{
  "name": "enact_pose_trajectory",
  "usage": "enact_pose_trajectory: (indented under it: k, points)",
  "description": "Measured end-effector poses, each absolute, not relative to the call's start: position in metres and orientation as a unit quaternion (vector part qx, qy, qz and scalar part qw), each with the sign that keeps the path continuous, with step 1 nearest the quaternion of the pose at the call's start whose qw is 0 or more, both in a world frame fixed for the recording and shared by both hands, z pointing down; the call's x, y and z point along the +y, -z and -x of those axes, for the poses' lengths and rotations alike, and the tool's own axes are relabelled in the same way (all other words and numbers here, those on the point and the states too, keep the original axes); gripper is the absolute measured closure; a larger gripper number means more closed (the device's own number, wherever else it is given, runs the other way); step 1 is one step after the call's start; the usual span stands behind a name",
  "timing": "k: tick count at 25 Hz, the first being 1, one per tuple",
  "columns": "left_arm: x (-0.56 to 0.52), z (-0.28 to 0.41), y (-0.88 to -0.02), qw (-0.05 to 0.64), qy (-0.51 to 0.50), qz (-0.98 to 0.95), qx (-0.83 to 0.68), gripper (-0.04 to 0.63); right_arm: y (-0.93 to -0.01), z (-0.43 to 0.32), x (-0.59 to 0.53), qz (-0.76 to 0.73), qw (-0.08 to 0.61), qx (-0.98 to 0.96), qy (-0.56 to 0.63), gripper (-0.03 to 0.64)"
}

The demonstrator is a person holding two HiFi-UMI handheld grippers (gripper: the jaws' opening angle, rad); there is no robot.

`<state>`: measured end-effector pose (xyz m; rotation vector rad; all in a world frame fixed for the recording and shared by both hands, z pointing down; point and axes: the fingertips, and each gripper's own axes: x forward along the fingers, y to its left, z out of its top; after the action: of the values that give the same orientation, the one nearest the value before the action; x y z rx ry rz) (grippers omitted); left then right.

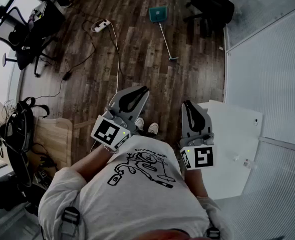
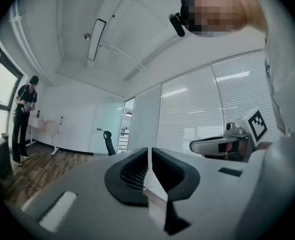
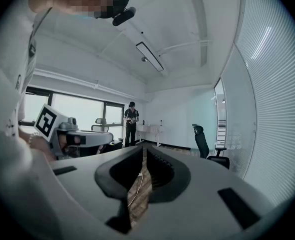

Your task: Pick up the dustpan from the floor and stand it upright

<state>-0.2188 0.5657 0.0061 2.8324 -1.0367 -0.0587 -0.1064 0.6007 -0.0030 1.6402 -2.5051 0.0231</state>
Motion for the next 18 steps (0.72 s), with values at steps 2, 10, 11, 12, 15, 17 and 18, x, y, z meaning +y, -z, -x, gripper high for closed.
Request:
enact_pose_trajectory:
  k: [2, 10, 11, 12, 15, 17, 18]
  points:
    - [0.567, 0.222, -0.005, 0.066, 0.019, -0.937, -0.342, 0.575, 0.008, 0.109, 0.602, -0.548, 0.072, -0.833, -0.006, 0.594]
    - [0.572, 0.229, -0.004, 0.072, 0.021, -0.939, -0.335, 0.575, 0.009, 0.116, 0.607, -0.554, 0.071, -0.83, -0.007, 0.594]
    - [0.572, 0.229, -0.005, 0.073, 0.021, -0.939, -0.334, 0.575, 0.009, 0.117, 0.608, -0.554, 0.072, -0.829, -0.007, 0.594]
    - [0.573, 0.229, -0.006, 0.074, 0.021, -0.94, -0.333, 0.575, 0.008, 0.117, 0.608, -0.555, 0.072, -0.829, -0.007, 0.595]
    - [0.572, 0.233, -0.008, 0.077, 0.02, -0.941, -0.33, 0.575, 0.008, 0.122, 0.606, -0.556, 0.072, -0.828, -0.008, 0.594]
    - [0.57, 0.237, -0.008, 0.078, 0.02, -0.941, -0.328, 0.575, 0.009, 0.126, 0.604, -0.557, 0.07, -0.827, -0.009, 0.594]
    - [0.569, 0.239, -0.009, 0.079, 0.02, -0.941, -0.328, 0.575, 0.009, 0.128, 0.603, -0.558, 0.069, -0.827, -0.009, 0.594]
